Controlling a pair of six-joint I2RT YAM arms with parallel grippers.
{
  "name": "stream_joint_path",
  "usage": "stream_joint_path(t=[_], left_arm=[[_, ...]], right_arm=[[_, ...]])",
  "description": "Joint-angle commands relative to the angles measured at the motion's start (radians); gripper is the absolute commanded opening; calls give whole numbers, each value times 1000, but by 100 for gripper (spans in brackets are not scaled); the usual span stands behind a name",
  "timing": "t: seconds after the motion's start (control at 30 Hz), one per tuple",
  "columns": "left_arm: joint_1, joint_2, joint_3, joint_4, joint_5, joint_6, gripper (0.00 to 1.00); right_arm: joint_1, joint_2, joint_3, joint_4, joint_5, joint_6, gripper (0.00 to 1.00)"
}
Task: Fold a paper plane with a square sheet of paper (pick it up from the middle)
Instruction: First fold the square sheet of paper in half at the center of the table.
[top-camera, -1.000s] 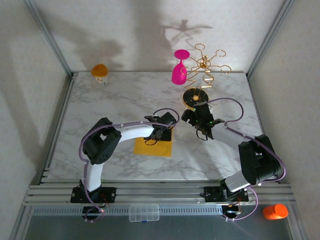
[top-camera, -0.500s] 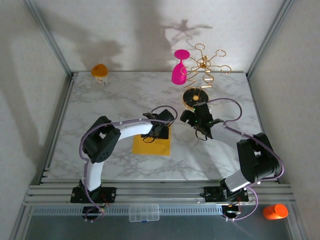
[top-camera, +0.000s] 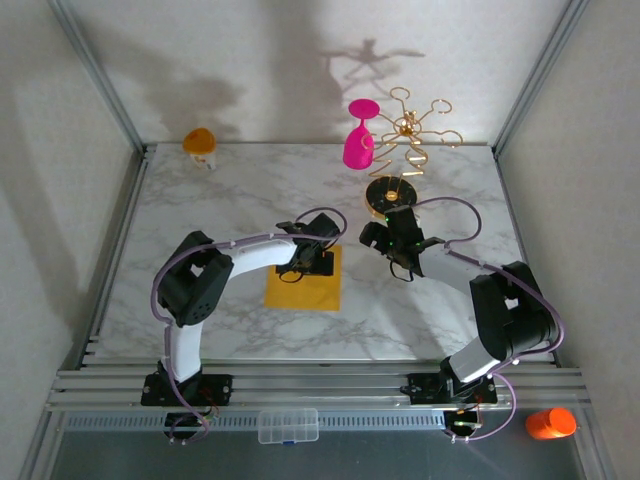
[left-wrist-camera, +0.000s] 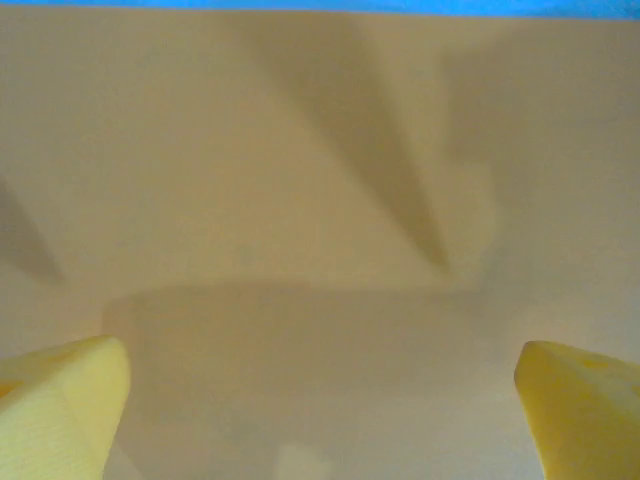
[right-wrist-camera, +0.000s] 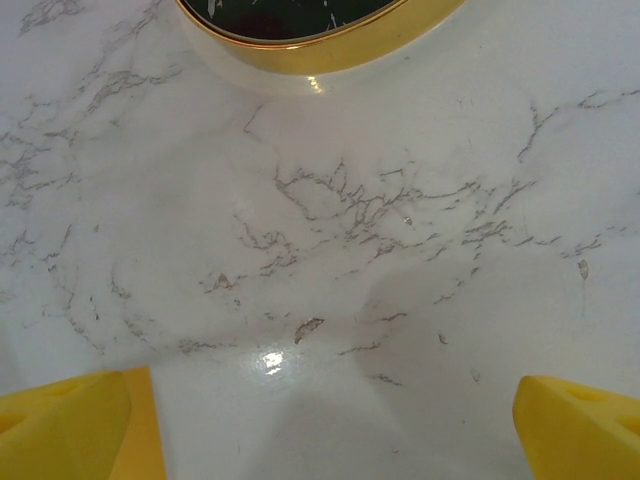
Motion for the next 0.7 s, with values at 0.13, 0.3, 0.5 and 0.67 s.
stream_joint_path(t=[0.13,0.3,0.5,0.67], left_arm=[[-1,51,-35,-13,-8,9,96],[0,66,-54,-4,-18,7,92],[2,60,-52,0,-26,8,89],[6,24,-57,26,12,-1,76]], right_arm=[[-3,23,33,-7,-10,0,99],[-2,27,34,-9,-8,1,99],[-2,32,37,-7,-8,2,99],[-3,27,36,2,-7,5,99]])
